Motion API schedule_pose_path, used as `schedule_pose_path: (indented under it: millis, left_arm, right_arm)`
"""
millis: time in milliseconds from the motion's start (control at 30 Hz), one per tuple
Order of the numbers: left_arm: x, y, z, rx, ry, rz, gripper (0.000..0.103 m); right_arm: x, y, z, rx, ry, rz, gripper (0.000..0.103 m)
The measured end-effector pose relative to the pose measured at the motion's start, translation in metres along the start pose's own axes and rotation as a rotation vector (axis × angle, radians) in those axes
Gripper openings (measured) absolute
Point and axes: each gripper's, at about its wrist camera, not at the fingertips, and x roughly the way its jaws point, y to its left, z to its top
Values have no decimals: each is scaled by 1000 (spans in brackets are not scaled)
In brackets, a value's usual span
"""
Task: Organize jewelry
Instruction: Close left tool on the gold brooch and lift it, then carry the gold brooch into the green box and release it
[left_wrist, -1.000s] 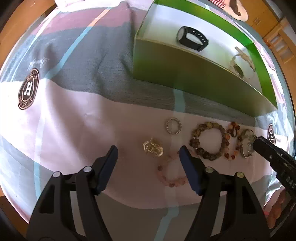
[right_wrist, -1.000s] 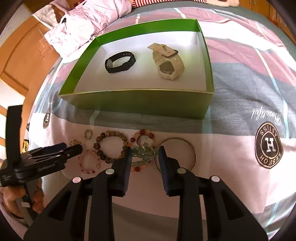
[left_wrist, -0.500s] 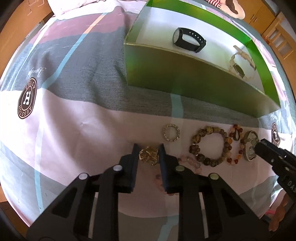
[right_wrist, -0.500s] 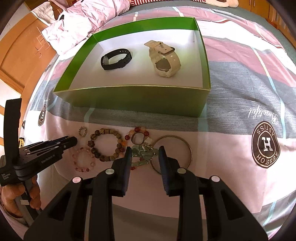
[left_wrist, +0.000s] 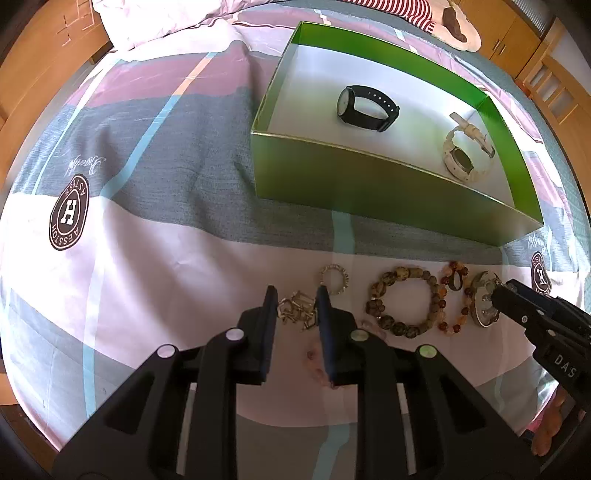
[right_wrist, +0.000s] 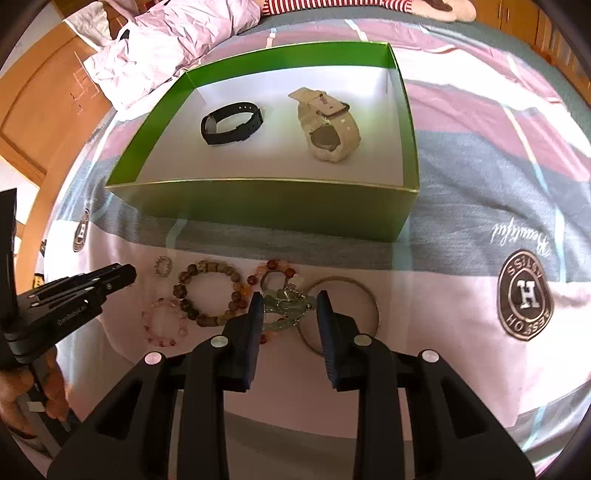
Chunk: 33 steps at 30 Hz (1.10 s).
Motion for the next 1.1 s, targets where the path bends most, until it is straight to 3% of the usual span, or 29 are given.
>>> schedule_pose_path:
  millis: [267,567,733,867,1100]
  left_arm:
    - [-20,-4,5,27,-102,-1,22]
    - [-25,-11,8,28,-137,-15,22]
    - [-37,-12,22,8,-153,-124,22]
    - [-46,-16,47,3,-244,-100,22]
    - [-24,-11,73,-25,-203,-145,22]
  right_arm:
    - [-12,1,4,-10,-52,13,30]
    - [-11,2,5,-12,-50,19,30]
    - [-49,-7,19,16,-205,92,30]
    - [-56,-19,37,88,-282,115,30]
    - [-30,-23,53,118,-258,77,31]
